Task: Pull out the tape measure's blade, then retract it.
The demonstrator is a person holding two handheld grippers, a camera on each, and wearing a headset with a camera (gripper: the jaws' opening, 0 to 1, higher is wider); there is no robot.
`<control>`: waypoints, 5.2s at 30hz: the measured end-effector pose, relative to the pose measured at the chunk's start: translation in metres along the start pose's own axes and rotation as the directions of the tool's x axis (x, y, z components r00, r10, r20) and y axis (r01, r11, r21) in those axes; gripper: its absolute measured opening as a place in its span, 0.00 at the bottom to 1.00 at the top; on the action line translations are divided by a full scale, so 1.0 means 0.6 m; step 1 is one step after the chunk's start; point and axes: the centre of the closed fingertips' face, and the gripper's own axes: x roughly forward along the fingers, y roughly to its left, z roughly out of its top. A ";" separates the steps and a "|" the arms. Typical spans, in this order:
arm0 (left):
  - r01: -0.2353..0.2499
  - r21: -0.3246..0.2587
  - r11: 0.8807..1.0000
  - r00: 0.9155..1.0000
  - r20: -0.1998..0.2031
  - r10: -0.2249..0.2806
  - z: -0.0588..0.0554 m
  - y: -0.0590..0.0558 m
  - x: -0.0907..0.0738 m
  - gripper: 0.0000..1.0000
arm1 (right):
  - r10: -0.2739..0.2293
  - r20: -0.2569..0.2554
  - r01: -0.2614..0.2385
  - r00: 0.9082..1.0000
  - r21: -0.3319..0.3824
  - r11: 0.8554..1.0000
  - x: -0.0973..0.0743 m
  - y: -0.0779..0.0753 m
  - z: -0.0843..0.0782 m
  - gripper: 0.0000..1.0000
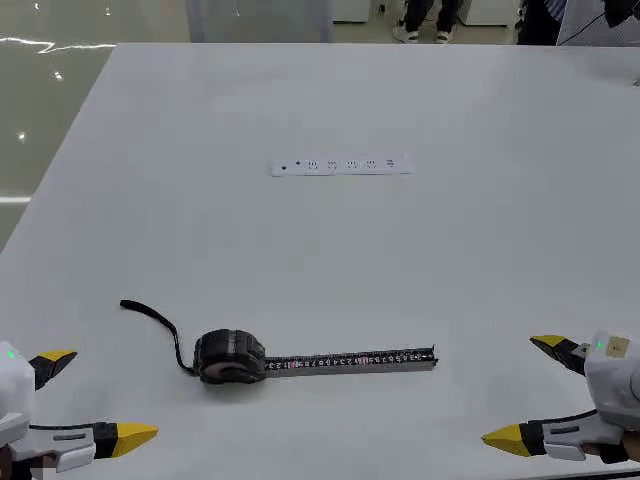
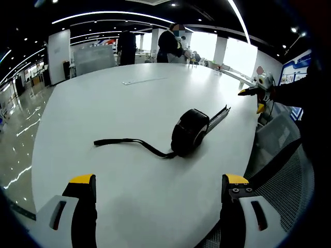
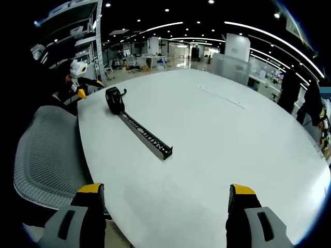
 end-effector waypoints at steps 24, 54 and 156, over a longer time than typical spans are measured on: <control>0.015 0.019 1.000 1.000 -0.026 -0.014 -0.021 -0.004 -0.010 0.99 | -0.009 -0.046 0.009 0.999 0.003 1.000 -0.013 -0.001 -0.023 0.99; 0.029 -0.005 1.000 0.999 -0.027 -0.029 0.010 -0.034 0.017 0.99 | -0.007 -0.079 0.002 0.997 -0.069 0.998 -0.014 -0.020 -0.002 0.99; -0.239 -0.171 0.956 0.947 0.176 0.268 0.117 -0.093 0.142 0.99 | 0.215 -0.353 -0.354 0.911 -0.398 0.846 0.134 0.001 0.062 0.77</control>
